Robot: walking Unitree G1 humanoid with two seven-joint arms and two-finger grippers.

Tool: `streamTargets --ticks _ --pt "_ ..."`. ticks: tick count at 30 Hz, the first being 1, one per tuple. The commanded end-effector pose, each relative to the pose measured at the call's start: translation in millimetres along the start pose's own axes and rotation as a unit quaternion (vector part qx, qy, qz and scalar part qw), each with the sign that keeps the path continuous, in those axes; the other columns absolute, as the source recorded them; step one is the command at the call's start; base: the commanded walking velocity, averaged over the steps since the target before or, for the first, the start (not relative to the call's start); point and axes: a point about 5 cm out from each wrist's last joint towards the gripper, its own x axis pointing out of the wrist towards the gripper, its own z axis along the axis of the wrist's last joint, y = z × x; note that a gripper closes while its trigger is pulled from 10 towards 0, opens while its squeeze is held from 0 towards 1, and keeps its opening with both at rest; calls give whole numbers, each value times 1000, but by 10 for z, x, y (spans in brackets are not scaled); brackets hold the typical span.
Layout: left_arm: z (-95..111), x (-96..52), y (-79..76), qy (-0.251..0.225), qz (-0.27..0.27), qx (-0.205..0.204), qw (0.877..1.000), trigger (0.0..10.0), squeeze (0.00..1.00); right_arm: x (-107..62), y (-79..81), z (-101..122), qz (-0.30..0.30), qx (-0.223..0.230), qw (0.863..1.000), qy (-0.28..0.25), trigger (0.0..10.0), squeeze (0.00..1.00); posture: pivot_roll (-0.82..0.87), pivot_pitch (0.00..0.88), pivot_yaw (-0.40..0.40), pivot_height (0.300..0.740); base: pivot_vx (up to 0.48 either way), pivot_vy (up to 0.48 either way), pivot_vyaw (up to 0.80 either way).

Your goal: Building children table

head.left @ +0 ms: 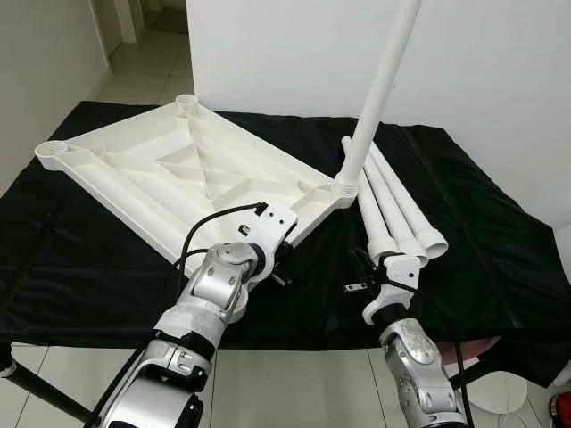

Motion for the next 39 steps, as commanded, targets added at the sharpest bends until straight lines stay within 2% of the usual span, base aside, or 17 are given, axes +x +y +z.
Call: streamTargets --ticks 1,8,9,10,11,14,16,17,20,22,23,26,30,32,34,36,39 --pt "89 -3 122 -19 159 6 987 10000 1000 -15 -20 10 -4 -8 1000 -2 10000 0 -37 0 -54 740 0 0 0" --pt "123 2 74 -31 137 10 990 10000 1000 -2 -11 11 -1 -8 1000 -2 10000 0 -33 0 -57 740 0 0 0" --pt "143 -9 53 -41 128 15 991 10000 596 0 -7 10 0 -9 1000 -2 10000 0 -29 0 -59 740 0 0 0" --pt "143 -9 53 -41 128 15 991 10000 596 0 -7 10 0 -9 1000 -2 10000 0 -29 0 -59 740 0 0 0" --pt "188 -43 18 -66 112 16 991 10000 0 0 -2 7 1 -9 1000 -2 10000 0 -28 0 -59 740 0 0 0" --pt "232 -94 -9 -95 94 24 991 10000 0 1 4 4 2 -9 1000 -1 10000 0 -27 0 -59 740 0 0 0" --pt "309 -217 -45 -156 61 4 986 10000 0 -2 8 -2 2 -9 1000 -1 10000 0 -26 0 -57 740 0 0 0" --pt "309 -217 -45 -156 61 4 986 10000 0 -2 8 -2 2 -9 1000 -1 10000 0 -26 0 -57 740 0 0 0" --pt "345 -383 -63 -212 36 -17 976 10000 0 -8 9 -9 2 -9 1000 0 10000 0 -25 0 -54 740 0 0 0" --pt "337 -434 -41 -223 43 -21 974 10000 0 -8 10 -10 2 -10 1000 0 10000 0 -25 0 -53 740 0 0 0" --pt "300 -515 67 -227 76 -26 971 10000 0 -9 10 -10 2 -10 1000 -1 10000 0 -24 0 -51 740 0 0 0" --pt "241 -637 308 -215 144 -14 966 10000 0 -7 14 -12 3 -9 1000 -1 10000 0 -17 0 -54 740 0 0 0" --pt "207 -700 415 -198 158 1 967 10000 0 -11 27 -20 6 -9 1000 1 10000 0 -12 0 -57 740 0 0 0" --pt "178 -782 504 -183 167 39 968 10000 0 -14 39 -26 10 -9 1000 2 10000 0 -7 0 -60 740 0 0 0" --pt "149 -817 547 -172 175 48 968 10000 0 -15 40 -28 10 -9 1000 2 10000 0 -7 0 -60 740 0 0 0" --pt "-15 -851 653 -103 194 87 972 10000 0 -19 25 -24 10 -10 1000 3 10000 0 -8 0 -62 740 0 0 0" --pt "-79 -859 683 -77 200 98 972 10000 0 -19 19 -21 10 -11 1000 3 10000 0 -8 0 -62 740 0 0 0"
